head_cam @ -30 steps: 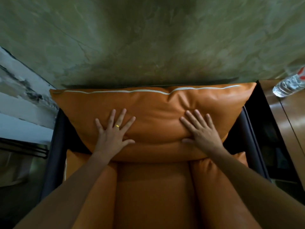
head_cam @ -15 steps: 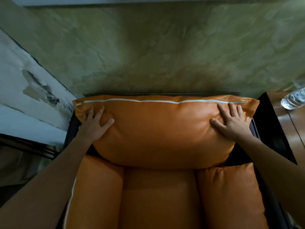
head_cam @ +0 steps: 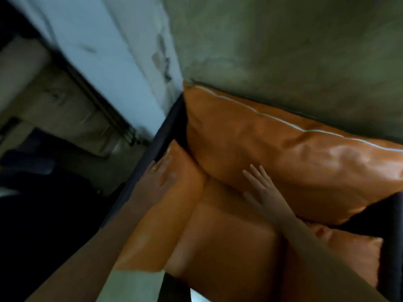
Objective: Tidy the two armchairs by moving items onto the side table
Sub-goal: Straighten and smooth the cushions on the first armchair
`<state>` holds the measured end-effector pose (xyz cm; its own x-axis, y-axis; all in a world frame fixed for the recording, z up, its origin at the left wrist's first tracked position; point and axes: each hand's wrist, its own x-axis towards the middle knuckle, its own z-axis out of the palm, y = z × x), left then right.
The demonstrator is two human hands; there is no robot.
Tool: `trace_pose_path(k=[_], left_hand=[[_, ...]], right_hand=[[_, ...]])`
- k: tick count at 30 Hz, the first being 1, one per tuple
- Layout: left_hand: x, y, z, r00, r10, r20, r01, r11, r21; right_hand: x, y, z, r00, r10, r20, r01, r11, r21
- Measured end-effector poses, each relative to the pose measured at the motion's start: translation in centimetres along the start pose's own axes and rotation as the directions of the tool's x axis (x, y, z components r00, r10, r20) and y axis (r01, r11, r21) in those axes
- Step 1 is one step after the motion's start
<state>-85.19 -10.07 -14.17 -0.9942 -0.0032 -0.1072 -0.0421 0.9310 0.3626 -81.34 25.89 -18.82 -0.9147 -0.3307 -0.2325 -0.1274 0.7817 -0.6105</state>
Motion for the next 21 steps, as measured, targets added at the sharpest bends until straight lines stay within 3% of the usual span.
trace_pose_path(k=[3,9,15,17,21], left_hand=[[-7.1,-5.0,0.8,0.962,-0.197,0.188,0.218,0.971,-0.095],[-18.7,-10.5,2.8,0.854,-0.478,0.205,0.503,0.86,-0.087],[-24.4,-13.1,5.0,0.824,-0.544,0.159,0.565,0.811,-0.155],[-25.0,-14.4,5.9,0.791,-0.598,0.13,0.61,0.751,-0.251],[-25.7,-15.7,8.4,0.805,-0.589,0.065,0.56,0.721,-0.407]], right_hand=[[2.0,-5.0,2.3,0.979,-0.109,0.172,0.105,0.994,0.036],[5.3,-14.2,7.7,0.929,-0.189,0.319,0.215,0.976,-0.047],[7.4,-17.5,13.4,0.899,-0.206,0.386,0.292,0.94,-0.179],[8.4,-17.4,14.8,0.895,-0.237,0.378,0.332,0.92,-0.21],[10.9,-16.8,16.5,0.894,-0.229,0.384,0.347,0.898,-0.271]])
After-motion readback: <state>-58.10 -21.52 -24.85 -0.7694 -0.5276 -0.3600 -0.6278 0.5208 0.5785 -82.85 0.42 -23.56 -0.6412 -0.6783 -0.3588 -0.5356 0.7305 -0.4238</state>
